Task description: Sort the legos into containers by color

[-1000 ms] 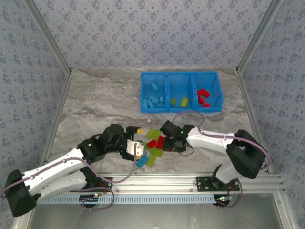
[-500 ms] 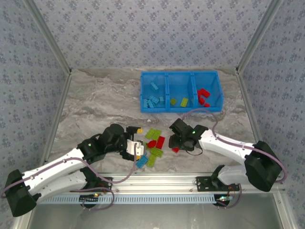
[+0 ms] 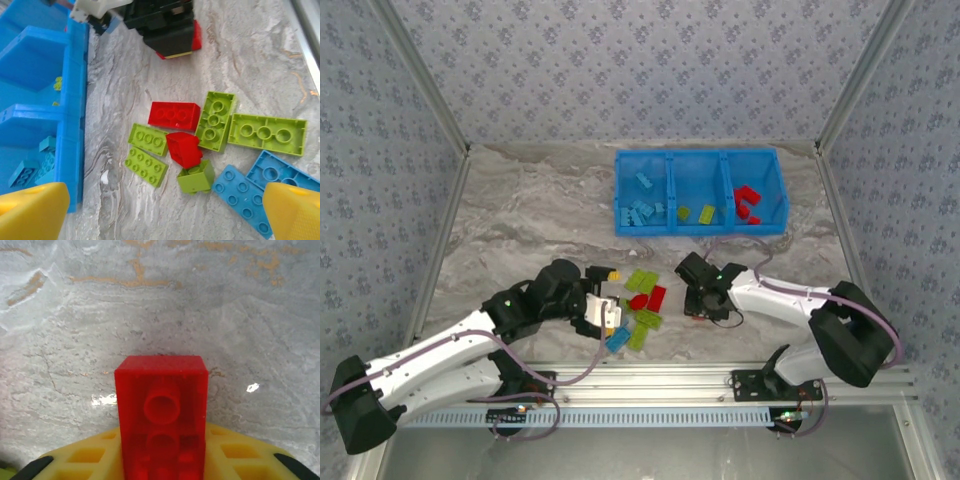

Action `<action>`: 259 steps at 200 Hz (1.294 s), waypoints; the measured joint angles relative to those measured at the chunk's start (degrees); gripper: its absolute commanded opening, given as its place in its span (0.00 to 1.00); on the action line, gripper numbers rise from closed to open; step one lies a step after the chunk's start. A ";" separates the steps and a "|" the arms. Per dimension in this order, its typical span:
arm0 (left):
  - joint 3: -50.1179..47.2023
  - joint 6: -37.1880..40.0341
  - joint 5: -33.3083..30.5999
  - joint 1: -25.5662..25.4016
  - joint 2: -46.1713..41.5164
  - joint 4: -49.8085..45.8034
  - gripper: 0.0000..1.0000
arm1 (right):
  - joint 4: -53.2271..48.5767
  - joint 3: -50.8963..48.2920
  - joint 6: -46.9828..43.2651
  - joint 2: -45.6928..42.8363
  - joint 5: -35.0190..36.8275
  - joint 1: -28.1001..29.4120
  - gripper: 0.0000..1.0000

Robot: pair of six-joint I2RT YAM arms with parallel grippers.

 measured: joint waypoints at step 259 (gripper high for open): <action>-0.28 -4.33 -1.95 3.06 1.49 5.55 0.99 | -4.46 34.25 -23.69 5.03 -0.35 -38.56 0.59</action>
